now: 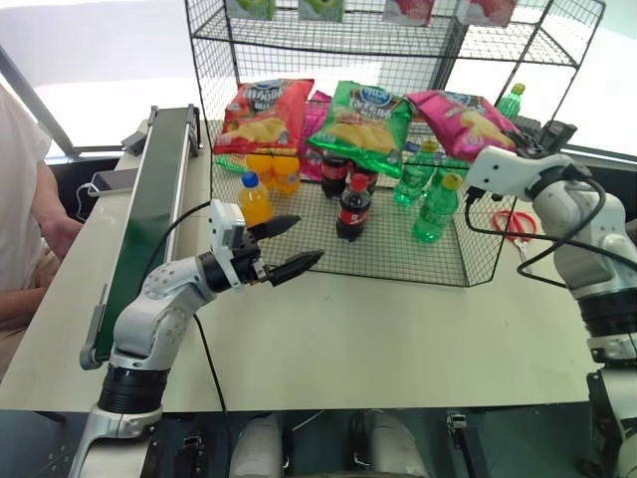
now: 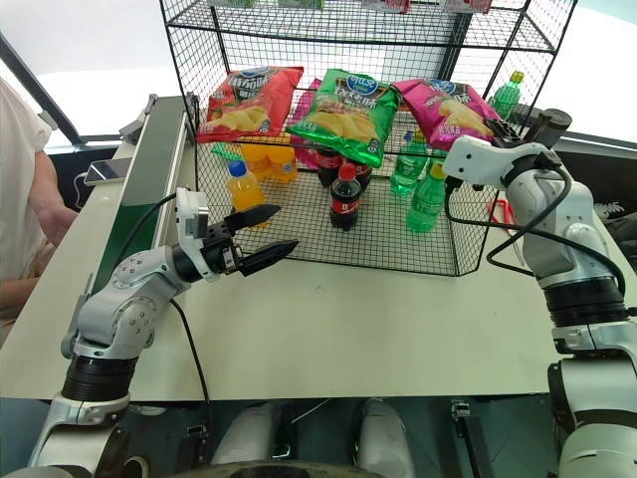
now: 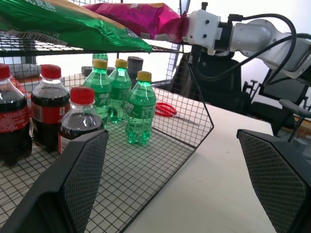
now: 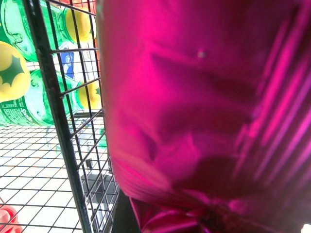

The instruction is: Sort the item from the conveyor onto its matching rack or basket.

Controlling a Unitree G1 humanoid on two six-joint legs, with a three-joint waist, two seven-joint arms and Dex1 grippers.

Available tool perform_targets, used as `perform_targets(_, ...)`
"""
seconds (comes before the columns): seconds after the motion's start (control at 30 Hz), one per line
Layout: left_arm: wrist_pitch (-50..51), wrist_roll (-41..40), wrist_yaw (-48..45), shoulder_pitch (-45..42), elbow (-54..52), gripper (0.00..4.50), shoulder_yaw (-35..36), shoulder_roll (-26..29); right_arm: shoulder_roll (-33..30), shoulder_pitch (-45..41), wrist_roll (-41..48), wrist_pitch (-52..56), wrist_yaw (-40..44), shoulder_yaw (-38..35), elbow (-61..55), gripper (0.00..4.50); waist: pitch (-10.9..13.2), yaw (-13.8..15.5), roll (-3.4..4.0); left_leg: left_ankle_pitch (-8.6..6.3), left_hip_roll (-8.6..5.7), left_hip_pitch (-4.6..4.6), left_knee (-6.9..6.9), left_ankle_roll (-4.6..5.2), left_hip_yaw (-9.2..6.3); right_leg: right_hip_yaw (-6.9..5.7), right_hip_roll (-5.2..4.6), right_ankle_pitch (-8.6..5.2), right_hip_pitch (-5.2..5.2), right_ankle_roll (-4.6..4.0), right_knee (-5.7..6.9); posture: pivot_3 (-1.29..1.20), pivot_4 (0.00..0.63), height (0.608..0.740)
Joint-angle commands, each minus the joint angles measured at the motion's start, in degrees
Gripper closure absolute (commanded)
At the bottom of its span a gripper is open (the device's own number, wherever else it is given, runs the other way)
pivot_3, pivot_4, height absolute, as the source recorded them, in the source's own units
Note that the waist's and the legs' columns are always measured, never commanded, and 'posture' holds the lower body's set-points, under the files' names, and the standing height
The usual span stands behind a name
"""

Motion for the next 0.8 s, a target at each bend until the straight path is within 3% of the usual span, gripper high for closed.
perform_targets(0.03, -1.1, -0.2, 0.4, -0.5, -2.2, 0.0, 0.5, -0.2, -1.1, -1.3, 0.9, 0.8, -0.1, -1.4, 0.7, 3.08, 0.0, 0.0, 0.0, 0.0, 0.0, 0.0, 0.0, 0.0, 0.0, 0.0, 0.0, 0.0, 0.0, 0.0, 0.0, 0.0, 0.15, 0.74)
perform_targets(0.23, -1.4, 0.0, 0.6, 0.4, -2.9, 0.0, 0.2, -0.1, 0.2, -0.9, 6.8, 1.2, 3.2, -3.4, -1.3, 0.07, 0.0, -0.2, -0.02, 0.0, 0.02, 0.04, 0.0, 0.0, 0.0, 0.0, 0.03, 0.0, 0.02, 0.0, 0.01, 0.0, 0.15, 0.74)
perform_targets(0.53, -2.4, 1.5, 0.2, 0.2, -2.3, 0.0, -0.7, -0.2, 0.8, 0.6, 15.9, -1.4, 11.0, -4.8, -7.7, 0.07, 0.0, -0.8, -0.03, 0.0, 0.05, 0.05, -0.01, 0.0, -0.01, 0.0, 0.04, 0.01, 0.02, -0.01, 0.03, 0.0, 0.15, 0.74)
perform_targets(0.8, -3.7, 3.0, -1.3, 0.1, -1.6, 0.0, -1.2, 1.1, 0.7, 3.4, 22.2, -10.9, 14.5, -5.3, -8.1, 0.07, 0.0, -1.5, -0.03, -0.01, 0.07, 0.06, -0.01, 0.01, -0.01, -0.01, 0.05, 0.02, 0.02, -0.03, 0.04, 0.0, 0.15, 0.74)
